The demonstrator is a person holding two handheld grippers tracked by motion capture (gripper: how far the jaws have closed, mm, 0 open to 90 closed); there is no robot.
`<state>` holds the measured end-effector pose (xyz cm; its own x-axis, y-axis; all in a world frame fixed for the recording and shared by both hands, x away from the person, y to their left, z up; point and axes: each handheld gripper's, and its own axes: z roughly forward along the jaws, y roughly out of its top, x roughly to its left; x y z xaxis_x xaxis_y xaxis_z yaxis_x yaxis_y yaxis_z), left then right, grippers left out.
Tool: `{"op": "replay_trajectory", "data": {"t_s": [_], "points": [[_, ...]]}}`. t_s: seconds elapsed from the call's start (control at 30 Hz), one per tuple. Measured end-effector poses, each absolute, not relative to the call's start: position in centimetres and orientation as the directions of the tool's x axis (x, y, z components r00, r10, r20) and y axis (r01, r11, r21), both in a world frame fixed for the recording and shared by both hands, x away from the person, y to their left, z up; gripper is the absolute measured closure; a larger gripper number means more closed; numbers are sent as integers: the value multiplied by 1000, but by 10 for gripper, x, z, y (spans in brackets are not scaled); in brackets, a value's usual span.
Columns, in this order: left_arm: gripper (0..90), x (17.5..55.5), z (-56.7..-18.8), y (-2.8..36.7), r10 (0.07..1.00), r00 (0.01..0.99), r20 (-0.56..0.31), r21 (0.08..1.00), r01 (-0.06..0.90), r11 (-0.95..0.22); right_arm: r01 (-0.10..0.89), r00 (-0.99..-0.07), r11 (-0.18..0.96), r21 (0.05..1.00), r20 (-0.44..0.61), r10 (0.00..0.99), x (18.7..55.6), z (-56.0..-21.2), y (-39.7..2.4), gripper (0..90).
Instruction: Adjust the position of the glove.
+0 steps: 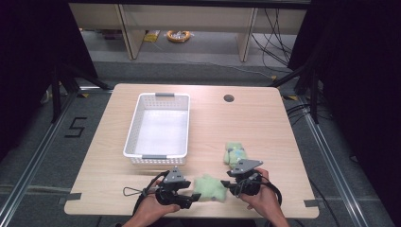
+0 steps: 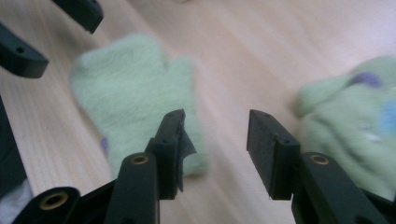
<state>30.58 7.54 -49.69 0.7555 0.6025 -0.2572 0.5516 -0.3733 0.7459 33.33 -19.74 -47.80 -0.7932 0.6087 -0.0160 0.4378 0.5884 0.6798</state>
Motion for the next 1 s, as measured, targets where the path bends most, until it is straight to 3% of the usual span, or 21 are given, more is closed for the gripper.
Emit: {"op": "replay_trajectory", "data": {"t_s": [0.07, 0.2, 0.53, 1.0], "points": [[340, 304, -496, 79, 592, 765, -254, 753, 540, -375, 396, -786, 591, 703, -74, 614, 338, -465, -210, 563], [300, 303, -496, 84, 601, 761, -246, 747, 544, -382, 406, -747, 581, 706, -109, 655, 347, -456, -224, 565], [245, 299, -495, 98, 626, 749, -215, 781, 517, -351, 471, -693, 545, 694, -91, 715, 378, -461, -245, 564], [233, 295, -502, 103, 634, 745, -207, 769, 525, -366, 499, -695, 540, 678, -58, 716, 423, -480, -237, 569]]}}
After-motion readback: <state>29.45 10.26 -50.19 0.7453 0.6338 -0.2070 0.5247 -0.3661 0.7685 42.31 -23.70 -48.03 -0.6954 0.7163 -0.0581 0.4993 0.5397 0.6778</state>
